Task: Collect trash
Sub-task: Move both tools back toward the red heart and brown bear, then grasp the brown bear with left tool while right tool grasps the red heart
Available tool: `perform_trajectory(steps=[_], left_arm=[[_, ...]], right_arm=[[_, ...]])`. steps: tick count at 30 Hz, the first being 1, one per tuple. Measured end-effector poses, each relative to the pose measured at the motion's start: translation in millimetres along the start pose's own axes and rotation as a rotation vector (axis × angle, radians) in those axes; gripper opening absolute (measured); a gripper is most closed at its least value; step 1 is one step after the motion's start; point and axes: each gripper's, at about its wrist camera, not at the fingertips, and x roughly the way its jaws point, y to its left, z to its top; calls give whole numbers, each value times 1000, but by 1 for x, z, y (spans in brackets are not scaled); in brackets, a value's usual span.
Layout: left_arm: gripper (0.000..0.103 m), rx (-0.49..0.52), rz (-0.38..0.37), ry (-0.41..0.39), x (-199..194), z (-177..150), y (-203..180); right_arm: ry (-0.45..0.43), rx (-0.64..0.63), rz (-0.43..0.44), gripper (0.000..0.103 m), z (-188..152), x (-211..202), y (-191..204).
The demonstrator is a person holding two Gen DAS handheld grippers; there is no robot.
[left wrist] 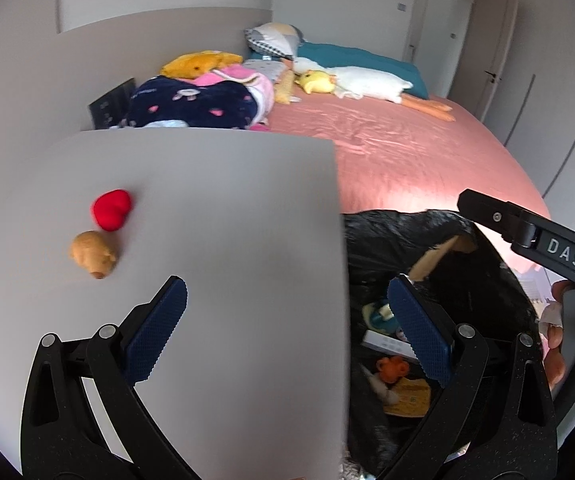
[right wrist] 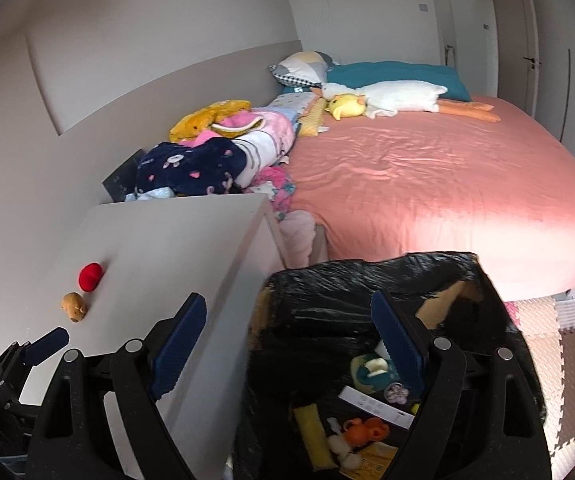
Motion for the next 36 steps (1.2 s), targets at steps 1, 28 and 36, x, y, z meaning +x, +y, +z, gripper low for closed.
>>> perform_trajectory(steps=[1,28,36], left_arm=[[97,-2,7,-1,0,0,5],[77,-210,179,31,28,3,131],[53,-216,182,75,40,5,144]], right_arm=[[-3,-4,7,85,1,3,6],[59,-116,123,85,18,74,115],[86,-139,130,85,17,91,134]])
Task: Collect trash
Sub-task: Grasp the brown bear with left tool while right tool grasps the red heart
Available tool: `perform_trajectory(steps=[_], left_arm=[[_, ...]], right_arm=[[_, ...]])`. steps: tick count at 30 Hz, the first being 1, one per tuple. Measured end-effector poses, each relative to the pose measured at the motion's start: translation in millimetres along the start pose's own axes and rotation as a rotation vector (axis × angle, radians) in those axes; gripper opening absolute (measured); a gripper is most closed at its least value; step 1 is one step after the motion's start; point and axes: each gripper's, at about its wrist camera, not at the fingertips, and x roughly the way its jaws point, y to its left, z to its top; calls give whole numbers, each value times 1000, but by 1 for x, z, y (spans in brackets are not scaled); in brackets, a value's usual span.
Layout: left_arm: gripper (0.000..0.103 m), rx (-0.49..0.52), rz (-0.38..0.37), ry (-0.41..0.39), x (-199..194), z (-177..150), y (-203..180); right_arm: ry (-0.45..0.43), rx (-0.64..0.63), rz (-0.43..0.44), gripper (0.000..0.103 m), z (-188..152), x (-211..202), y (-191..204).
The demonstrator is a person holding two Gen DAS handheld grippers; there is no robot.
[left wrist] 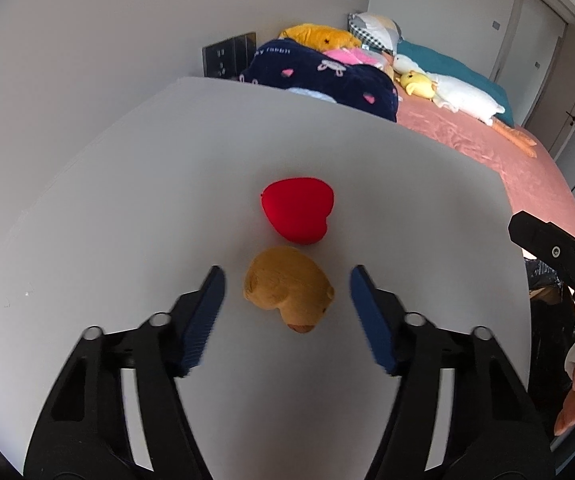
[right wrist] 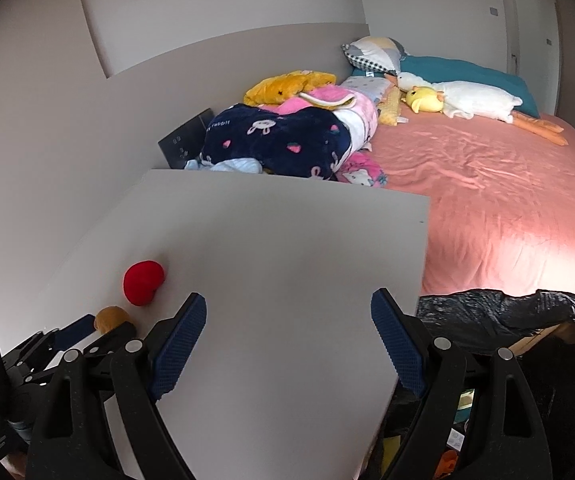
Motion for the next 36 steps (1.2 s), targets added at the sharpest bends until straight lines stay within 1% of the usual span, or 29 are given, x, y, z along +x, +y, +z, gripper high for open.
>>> perform_trajectory(steps=[2,8,14,18,21,25,28,31,36], left_arm=[[48,-5,-9,14,4,0,2],[47,-14,-10,6,5,2,6],[47,-36,20,-26,-4,2,18],[47,-50,75,-50,-13,5,35],[47,-76,135,-58,-15,4,55],[47,-153,141,-54,-17,2,83],[47,-167,180,-58,-20,0,95],[47,-202,182,-62,-24,-2,108],[47,-229,229,-77,-34,-4,121]], right_arm=[[8,-4,4,85,1,4,4],[27,-16,16,85,3,17,17],[58,-43,38,85,3,33,37],[85,-56,51,85,4,46,51],[93,-75,58,85,4,52,63],[106,-107,67,85,3,60,81],[113,-128,69,85,3,66,93],[122,-145,66,85,3,72,104],[144,-169,60,85,7,85,121]])
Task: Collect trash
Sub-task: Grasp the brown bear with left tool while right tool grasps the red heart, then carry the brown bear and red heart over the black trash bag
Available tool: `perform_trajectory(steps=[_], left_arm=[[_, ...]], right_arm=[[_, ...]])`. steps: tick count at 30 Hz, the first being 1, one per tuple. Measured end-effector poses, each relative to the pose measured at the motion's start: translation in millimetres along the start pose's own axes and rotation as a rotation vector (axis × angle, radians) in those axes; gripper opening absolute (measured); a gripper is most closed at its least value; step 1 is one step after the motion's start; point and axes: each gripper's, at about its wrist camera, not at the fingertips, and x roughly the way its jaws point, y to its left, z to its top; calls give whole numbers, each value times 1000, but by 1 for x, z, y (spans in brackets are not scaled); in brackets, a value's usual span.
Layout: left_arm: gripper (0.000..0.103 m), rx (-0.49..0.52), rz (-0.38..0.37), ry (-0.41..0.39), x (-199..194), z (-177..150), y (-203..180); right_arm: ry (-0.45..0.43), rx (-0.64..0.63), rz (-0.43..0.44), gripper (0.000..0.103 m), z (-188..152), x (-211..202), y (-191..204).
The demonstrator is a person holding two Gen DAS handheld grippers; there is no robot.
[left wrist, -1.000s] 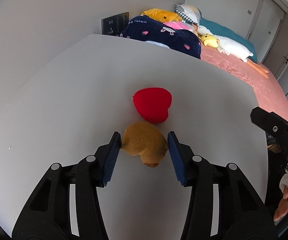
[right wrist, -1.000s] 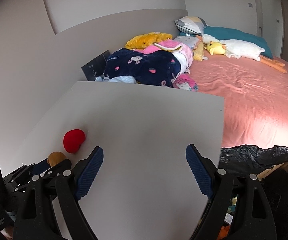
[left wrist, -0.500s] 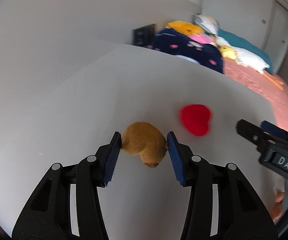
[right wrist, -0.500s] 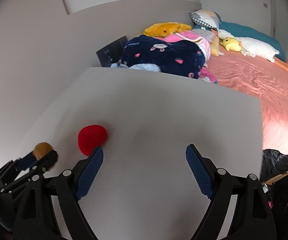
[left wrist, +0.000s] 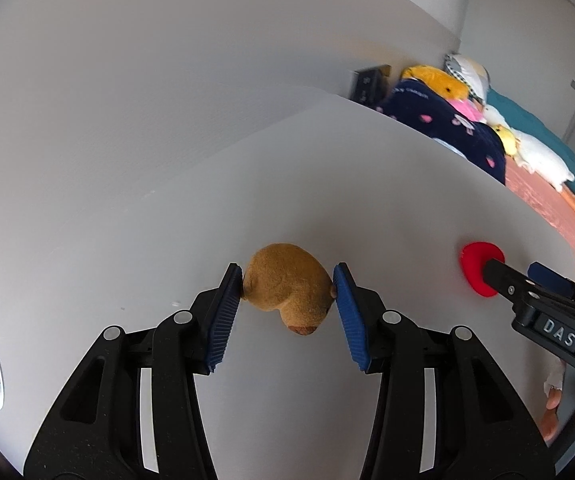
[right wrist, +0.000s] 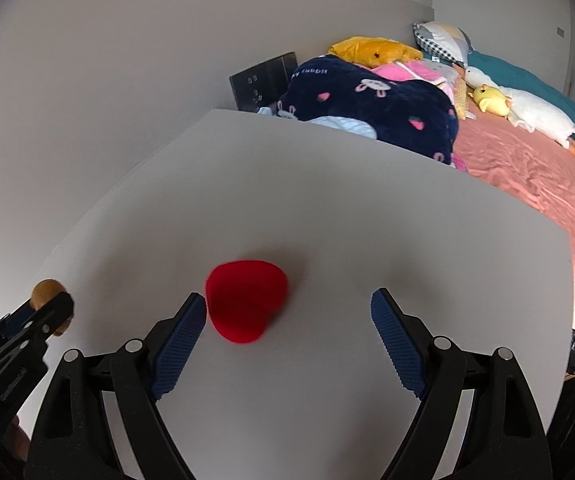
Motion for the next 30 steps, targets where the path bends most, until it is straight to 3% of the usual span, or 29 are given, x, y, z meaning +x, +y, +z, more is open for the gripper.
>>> perform_trajectory(steps=[5,12,30], left_arm=[[47,-26,-6,3,-2,1,8],[47,-42,-15,-8,-8,1,11],[47,-12,-21,-19,-13,1,-3]], right_arm=[[30,-13,-11,82,5,13,7],[24,-57,-77,48,6,16,6],[-30,8,-2,48,-9,-24,-32]])
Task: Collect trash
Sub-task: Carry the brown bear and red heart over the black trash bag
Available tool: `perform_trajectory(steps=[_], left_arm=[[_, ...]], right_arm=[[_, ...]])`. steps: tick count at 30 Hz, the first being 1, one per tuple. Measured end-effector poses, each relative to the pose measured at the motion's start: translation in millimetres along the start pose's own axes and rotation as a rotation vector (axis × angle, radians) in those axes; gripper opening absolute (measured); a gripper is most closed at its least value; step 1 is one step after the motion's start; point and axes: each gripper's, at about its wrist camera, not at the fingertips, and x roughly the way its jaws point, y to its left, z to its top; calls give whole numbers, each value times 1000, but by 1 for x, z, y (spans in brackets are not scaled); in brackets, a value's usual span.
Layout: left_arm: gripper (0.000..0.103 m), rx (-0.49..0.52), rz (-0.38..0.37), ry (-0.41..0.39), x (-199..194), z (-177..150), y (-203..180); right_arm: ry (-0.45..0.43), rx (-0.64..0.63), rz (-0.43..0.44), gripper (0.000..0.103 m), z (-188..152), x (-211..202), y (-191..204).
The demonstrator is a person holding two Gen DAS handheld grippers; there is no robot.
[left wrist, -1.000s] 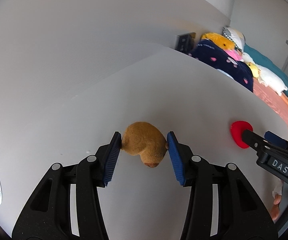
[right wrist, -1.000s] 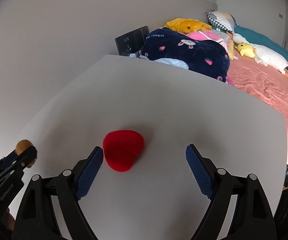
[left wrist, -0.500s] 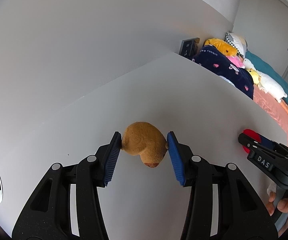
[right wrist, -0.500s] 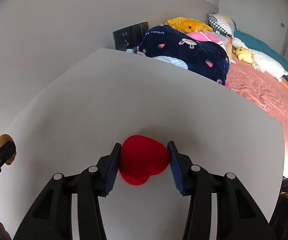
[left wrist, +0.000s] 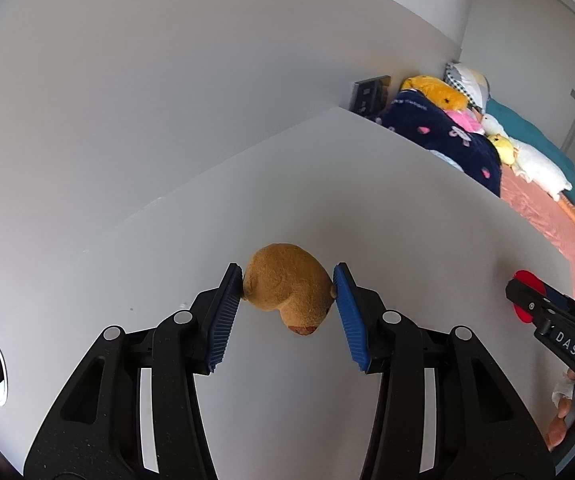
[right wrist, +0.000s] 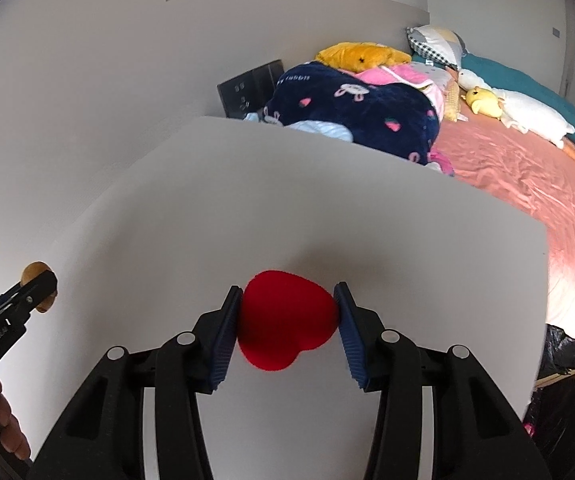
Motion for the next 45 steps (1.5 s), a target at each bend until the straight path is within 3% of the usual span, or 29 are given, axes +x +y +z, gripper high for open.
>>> perform_trajectory(steps=[5,17,45], left_arm=[[47,33,-55,-19,-11,-2,-19],[47,103,-86,-28,-37,-15,-58],[47,236,-214,-39,-98,-54,-151]], right_arm=[[-37,-27,-17,48,-4,-20,-7],[-106,-8,-14,48,-17,-74,-26],[-175,94,-54,48,-74,-183,-100]])
